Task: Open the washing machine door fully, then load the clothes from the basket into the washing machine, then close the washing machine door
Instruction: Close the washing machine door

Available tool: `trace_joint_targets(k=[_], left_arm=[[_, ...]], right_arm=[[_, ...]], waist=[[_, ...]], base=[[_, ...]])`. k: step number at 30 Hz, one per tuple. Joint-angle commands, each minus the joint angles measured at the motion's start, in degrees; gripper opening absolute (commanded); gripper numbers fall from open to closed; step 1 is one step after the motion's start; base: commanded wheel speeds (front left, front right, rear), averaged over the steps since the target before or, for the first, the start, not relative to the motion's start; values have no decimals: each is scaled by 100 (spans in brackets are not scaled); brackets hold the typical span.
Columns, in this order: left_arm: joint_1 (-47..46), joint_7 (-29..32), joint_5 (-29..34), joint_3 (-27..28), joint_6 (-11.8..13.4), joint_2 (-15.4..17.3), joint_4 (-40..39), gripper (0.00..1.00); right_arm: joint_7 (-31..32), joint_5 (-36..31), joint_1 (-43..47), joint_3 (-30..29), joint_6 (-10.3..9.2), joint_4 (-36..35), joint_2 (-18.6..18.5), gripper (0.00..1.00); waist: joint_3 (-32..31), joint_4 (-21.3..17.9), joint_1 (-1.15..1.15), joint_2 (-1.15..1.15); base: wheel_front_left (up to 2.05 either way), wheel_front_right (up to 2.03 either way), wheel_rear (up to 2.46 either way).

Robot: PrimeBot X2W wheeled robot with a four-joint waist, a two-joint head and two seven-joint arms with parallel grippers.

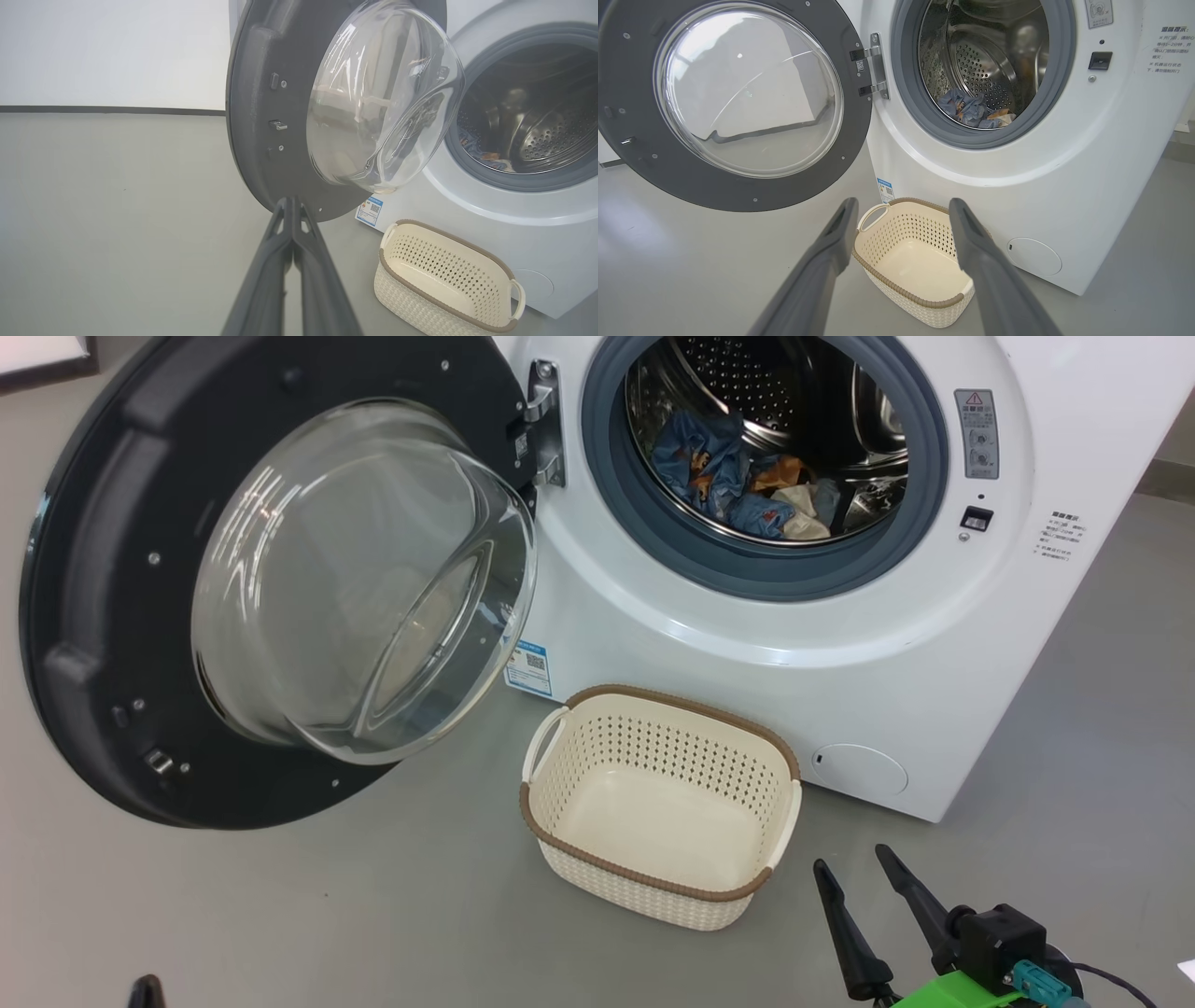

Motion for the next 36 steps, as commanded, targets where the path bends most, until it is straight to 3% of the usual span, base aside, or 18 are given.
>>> trace_joint_targets(k=[1, 10, 17, 21, 29, 36], left_arm=[[-145, -33, -47, 242, -46, 32, -172, 0], [-550, -33, -401, 992, -421, 32, -135, 0], [-1150, -33, -611, 1928, -973, 179, 50, 0], [-1758, -33, -1116, 2547, -1220, 501, 469, 0], [-2566, 173, -2035, 2912, -1447, 1290, 1391, 0], [-3347, 832, -3588, 3175, -1546, 1863, 2359, 0]], right_arm=[[-28, -10, -104, 164, 16, -136, 5, 100], [-28, -13, -127, 178, 16, -155, 5, 100], [-28, -43, -165, 200, 16, -144, 5, 100], [-28, -55, -246, 219, 16, -139, -3, 100], [-28, -55, -330, 234, 16, -153, -61, 100], [-28, -44, -444, 255, 16, -160, -137, 100]], waist=[[6, -5, 0, 0], [105, -91, 0, 0], [223, -199, 0, 0], [330, -310, 0, 0], [505, -464, 0, 0], [662, -627, 0, 0]], base=[[0, 0, 0], [0, 0, 0], [0, 0, 0], [0, 0, 0], [0, 0, 0], [0, 0, 0]])
